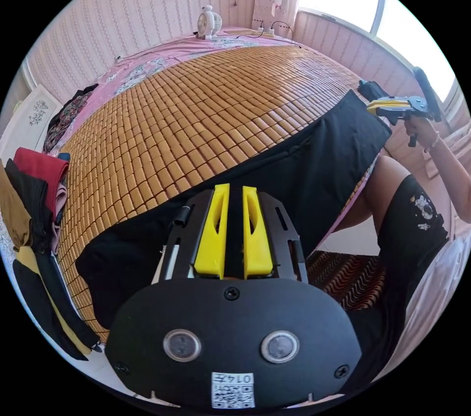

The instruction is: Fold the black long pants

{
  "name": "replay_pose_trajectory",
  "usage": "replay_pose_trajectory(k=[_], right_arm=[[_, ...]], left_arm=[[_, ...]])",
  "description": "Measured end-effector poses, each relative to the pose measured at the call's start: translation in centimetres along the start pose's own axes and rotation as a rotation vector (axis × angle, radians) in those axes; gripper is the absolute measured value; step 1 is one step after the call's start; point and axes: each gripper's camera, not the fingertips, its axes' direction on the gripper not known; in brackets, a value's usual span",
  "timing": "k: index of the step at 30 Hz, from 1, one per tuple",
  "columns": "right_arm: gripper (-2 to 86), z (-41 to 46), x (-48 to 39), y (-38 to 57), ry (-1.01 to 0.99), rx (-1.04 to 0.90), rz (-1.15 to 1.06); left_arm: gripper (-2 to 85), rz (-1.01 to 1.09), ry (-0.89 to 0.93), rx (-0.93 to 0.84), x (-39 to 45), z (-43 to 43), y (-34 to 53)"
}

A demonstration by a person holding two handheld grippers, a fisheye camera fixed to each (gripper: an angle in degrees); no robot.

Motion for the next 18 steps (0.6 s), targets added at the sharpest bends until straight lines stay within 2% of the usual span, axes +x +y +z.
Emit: replay_pose_trajectory(k=[2, 5, 7, 9, 11, 18], right_arm=[[5.2, 4.2, -5.4, -4.7, -0.136, -0.027, -0.139], [5.6, 9.5, -10.5, -8.8, -0.237, -0.086, -0.244], [5.7, 12.9, -12.9, -9.9, -0.230, -0.162, -0.313], [5.0, 16.2, -14.8, -10.1, -0.213, -0.281, -0.393], [0.8, 16.7, -15.6, -10.3, -0.211, -0.256, -0.460], [0.0, 19.5, -15.3, -12.1, -0.218, -0.198, -0.406]], left_arm=[[5.7, -0.024, -0.024, -0.014, -0.6, 0.6, -0.4], [5.9, -0.037, -0.007, -0.060, -1.0, 2.4, -0.9], [6.0, -0.031, -0.031, -0.136, -1.0, 4.1, -0.8], [5.8, -0.044, -0.033, -0.084, -1.2, 4.5, 0.0], [5.7, -0.086, -0.009, -0.057, -1.7, 4.6, 0.7], [4.9, -0.179, 0.044, 0.010, -3.6, 5.1, 2.8]])
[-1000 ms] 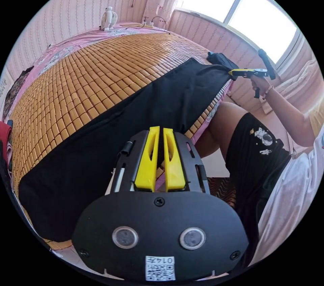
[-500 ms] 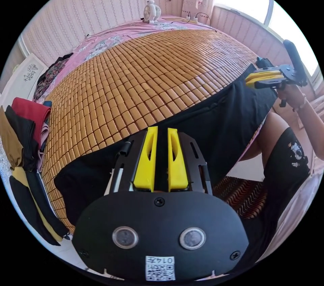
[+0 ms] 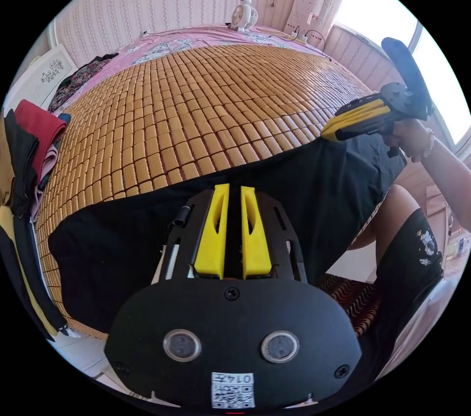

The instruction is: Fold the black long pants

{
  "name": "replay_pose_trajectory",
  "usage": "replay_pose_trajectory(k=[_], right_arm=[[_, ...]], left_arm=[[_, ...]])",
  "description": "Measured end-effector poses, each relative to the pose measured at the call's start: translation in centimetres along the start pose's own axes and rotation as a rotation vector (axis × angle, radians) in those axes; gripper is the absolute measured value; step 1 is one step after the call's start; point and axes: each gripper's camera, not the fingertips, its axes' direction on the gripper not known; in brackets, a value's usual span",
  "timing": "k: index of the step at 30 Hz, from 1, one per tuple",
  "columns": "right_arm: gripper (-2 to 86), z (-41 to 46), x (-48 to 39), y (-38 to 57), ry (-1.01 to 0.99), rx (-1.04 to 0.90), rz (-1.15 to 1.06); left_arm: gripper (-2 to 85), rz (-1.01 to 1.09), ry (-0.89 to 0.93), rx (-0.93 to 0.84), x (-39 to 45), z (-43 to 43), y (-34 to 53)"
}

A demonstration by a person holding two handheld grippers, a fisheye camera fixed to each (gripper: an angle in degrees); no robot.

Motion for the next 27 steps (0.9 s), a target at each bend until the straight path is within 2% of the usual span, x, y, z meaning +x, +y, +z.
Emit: replay_pose_trajectory(k=[2, 5, 7, 12, 15, 19, 20, 24, 27], right_arm=[[1.0, 2.7, 1.4, -0.1, 0.052, -0.083, 0.099], [2.8, 2.0, 1.9, 1.6, 0.052, 0.018, 0.144], [4.1, 2.2, 1.8, 2.6, 0.096, 0.020, 0.141], [2.9, 8.5, 1.8, 2.6, 0.149, -0.171, 0.101], [-0.2, 9.8, 1.6, 1.7, 0.176, -0.164, 0.091], [-0.6, 13.9, 1.9, 0.8, 0.187, -0.215, 0.121], [-0.5, 14.6, 1.7, 0.8, 0.206, -0.173, 0.109], [-0.2, 17.3, 1.1, -0.5, 0.269, -0.285, 0.066], [-0.7, 18.0, -0.9, -1.4, 0.366, -0.217, -0.001]], left_arm=[[4.7, -0.016, 0.009, 0.008, -0.5, -0.1, 0.4], [4.3, -0.032, 0.038, 0.062, -0.6, -1.4, 1.3], [4.3, -0.017, 0.099, 0.091, 0.0, -2.0, 2.0], [4.5, 0.086, 0.326, 0.083, 5.1, -0.9, 3.9], [4.6, 0.136, 0.299, 0.004, 6.4, 1.1, 4.4], [4.5, 0.175, 0.267, 0.003, 6.1, 2.4, 5.2], [4.2, 0.183, 0.262, -0.019, 5.9, 3.0, 5.6], [3.6, 0.237, 0.252, 0.040, 4.8, 3.1, 7.6], [3.9, 0.252, 0.260, 0.038, 4.0, 3.3, 8.0]])
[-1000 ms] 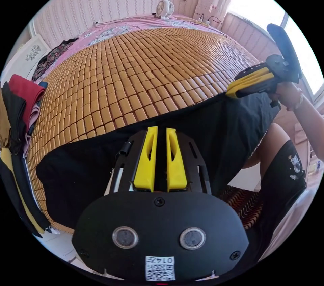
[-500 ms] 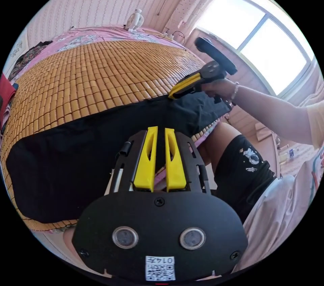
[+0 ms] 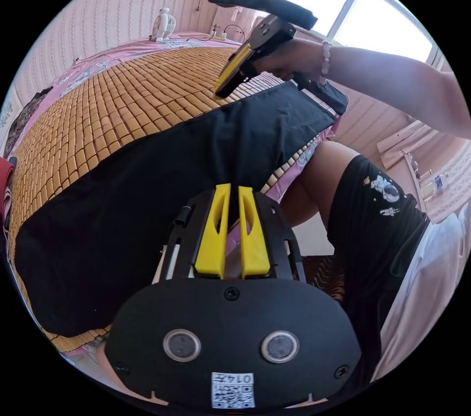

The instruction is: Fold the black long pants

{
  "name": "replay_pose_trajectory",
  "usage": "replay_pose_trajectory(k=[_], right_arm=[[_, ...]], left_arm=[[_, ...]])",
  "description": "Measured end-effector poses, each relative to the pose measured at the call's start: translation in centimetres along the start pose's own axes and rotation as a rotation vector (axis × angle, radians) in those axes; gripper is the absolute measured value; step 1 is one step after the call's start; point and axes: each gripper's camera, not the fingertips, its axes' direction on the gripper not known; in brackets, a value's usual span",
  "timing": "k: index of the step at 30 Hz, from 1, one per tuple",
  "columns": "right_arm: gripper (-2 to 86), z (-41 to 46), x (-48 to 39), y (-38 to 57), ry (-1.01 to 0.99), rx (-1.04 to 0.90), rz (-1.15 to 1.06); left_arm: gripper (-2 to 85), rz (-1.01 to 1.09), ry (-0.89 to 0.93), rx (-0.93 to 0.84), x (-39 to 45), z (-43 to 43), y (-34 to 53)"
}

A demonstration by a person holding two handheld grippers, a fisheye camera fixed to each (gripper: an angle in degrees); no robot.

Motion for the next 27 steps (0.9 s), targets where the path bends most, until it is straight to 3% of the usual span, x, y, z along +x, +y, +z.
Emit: replay_pose_trajectory(k=[7, 13, 19, 25, 27], right_arm=[[-0.8, 0.2, -7.4, -7.0, -0.131, 0.127, -0.217], [0.0, 0.9, -14.6, -15.9, -0.185, 0.166, -0.413], [10.4, 1.4, -19.9, -24.9, -0.283, 0.293, -0.460], [10.9, 4.5, -20.5, -31.9, -0.475, 0.268, -0.445], [10.1, 6.1, -20.8, -33.0, -0.502, 0.230, -0.463]], left_arm=[[3.6, 0.006, 0.062, 0.208, -2.7, -3.1, 2.0], [3.9, 0.000, 0.116, 0.120, -4.6, -1.3, 3.7], [3.0, 0.003, 0.191, 0.078, -6.4, -0.9, 4.4], [5.6, -0.068, 0.000, 0.302, -12.2, -12.7, 12.5], [6.7, -0.162, -0.164, 0.371, -16.1, -16.6, 18.1]])
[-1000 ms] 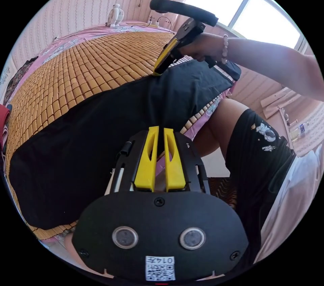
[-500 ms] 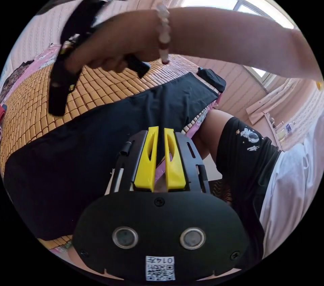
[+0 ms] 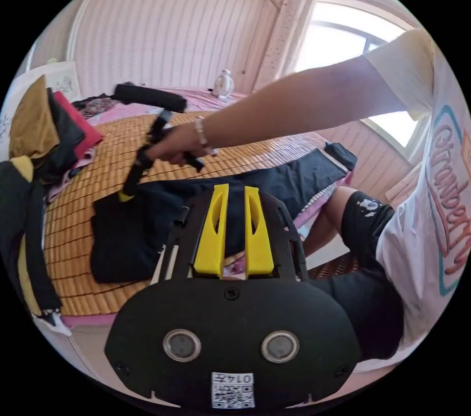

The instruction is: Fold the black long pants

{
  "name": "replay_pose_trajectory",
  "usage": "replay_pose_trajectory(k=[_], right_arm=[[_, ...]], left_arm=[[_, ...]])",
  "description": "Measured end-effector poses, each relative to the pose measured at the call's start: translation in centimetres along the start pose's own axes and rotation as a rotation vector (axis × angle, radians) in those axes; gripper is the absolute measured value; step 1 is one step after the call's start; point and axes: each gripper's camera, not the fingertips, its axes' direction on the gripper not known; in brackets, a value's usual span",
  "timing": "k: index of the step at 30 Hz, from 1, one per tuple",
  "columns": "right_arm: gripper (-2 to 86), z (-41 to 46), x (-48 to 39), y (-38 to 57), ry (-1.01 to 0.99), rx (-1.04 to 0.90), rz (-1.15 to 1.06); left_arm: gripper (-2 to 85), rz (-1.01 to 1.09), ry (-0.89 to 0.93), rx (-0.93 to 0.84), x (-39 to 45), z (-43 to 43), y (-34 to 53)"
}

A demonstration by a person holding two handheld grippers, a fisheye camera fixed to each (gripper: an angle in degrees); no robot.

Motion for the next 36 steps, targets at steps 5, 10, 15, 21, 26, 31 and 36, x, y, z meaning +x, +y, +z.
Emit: replay_pose_trajectory(k=[5, 10, 15, 21, 26, 31, 36], right_arm=[[1.9, 0.7, 0.9, 0.6, -0.117, -0.004, -0.120], [0.3, -1.0, 1.4, 1.3, -0.386, 0.052, -0.276], [0.5, -1.3, 1.1, 0.3, -0.633, 0.039, -0.385], [0.9, 0.9, 1.8, -1.8, -0.426, -0.015, -0.201], [1.4, 5.3, -4.1, -4.3, -0.050, -0.158, -0.254], [4.0, 6.1, -6.3, -5.7, 0.099, -0.136, -0.221], [1.5, -1.0, -4.7, -3.6, 0.264, 0.046, -0.090]], left_arm=[[14.3, -0.177, -0.242, -0.025, -9.7, -4.5, 5.3], [18.0, -0.118, -0.156, -0.062, -12.9, -2.8, 4.7], [8.4, -0.033, -0.090, -0.209, -13.2, 0.8, 3.5], [-0.6, -0.213, -0.064, -0.244, -13.3, -1.8, 4.3], [0.5, -0.513, -0.162, -0.335, -14.7, -1.2, 5.5], [1.0, -0.562, -0.271, -0.313, -14.1, -0.7, 6.3], [4.9, -0.644, -0.557, -0.291, -15.2, -1.3, 5.7]])
